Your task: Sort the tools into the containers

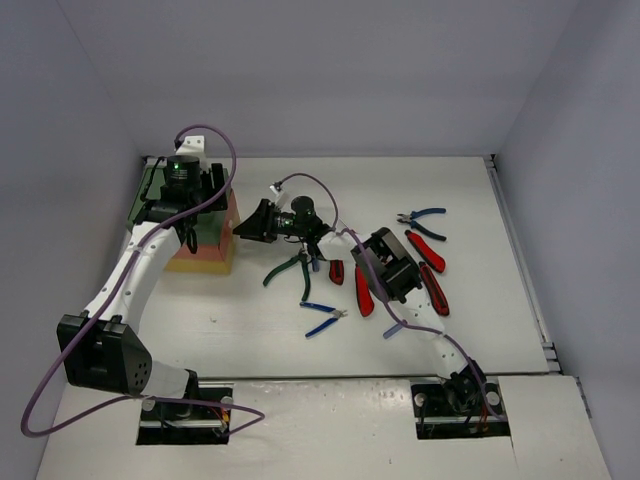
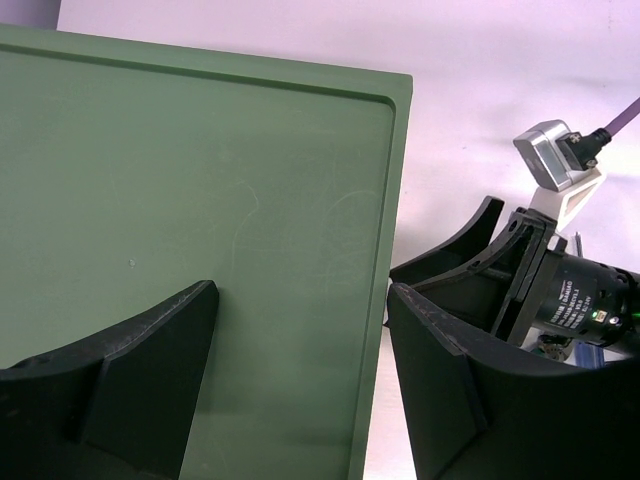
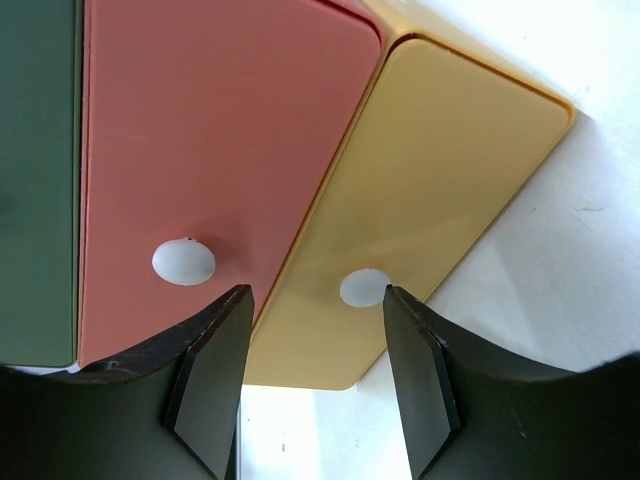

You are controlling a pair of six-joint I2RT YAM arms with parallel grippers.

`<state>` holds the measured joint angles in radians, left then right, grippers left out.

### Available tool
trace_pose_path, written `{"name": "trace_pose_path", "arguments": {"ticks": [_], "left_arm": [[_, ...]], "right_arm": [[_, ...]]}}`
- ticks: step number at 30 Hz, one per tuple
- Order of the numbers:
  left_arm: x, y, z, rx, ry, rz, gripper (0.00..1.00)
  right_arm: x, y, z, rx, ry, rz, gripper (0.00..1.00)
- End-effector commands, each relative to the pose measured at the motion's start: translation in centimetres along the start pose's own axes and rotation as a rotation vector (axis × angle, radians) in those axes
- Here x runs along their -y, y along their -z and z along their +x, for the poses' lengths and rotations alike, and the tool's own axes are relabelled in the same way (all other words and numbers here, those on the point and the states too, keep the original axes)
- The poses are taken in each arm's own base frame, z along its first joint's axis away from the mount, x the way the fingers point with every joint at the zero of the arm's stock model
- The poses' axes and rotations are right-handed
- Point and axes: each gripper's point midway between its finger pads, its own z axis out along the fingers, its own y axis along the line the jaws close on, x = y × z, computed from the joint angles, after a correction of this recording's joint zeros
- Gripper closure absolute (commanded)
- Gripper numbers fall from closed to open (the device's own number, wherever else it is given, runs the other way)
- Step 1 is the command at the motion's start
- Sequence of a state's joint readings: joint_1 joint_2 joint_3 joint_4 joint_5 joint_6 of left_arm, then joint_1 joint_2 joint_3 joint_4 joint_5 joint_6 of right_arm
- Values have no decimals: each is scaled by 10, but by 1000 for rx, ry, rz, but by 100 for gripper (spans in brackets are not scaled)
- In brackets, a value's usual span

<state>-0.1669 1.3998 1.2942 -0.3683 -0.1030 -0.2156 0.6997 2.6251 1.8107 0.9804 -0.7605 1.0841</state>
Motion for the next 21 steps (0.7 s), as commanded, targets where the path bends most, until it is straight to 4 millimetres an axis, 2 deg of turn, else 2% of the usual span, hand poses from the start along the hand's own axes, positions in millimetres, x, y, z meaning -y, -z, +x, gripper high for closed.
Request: {"name": "trace_pose_path", "arguments": {"ticks": [1, 7, 21], "left_arm": [[6, -1, 8, -49, 36, 34, 36], [8, -2, 9, -53, 39, 41, 36], [14, -3, 11, -64, 60, 68, 36]], "right_arm": [[-38, -9, -9, 27, 56, -126, 49], [-30, -10, -7, 40, 42, -110, 50], [-41, -16, -5, 46, -5, -201, 53]]}}
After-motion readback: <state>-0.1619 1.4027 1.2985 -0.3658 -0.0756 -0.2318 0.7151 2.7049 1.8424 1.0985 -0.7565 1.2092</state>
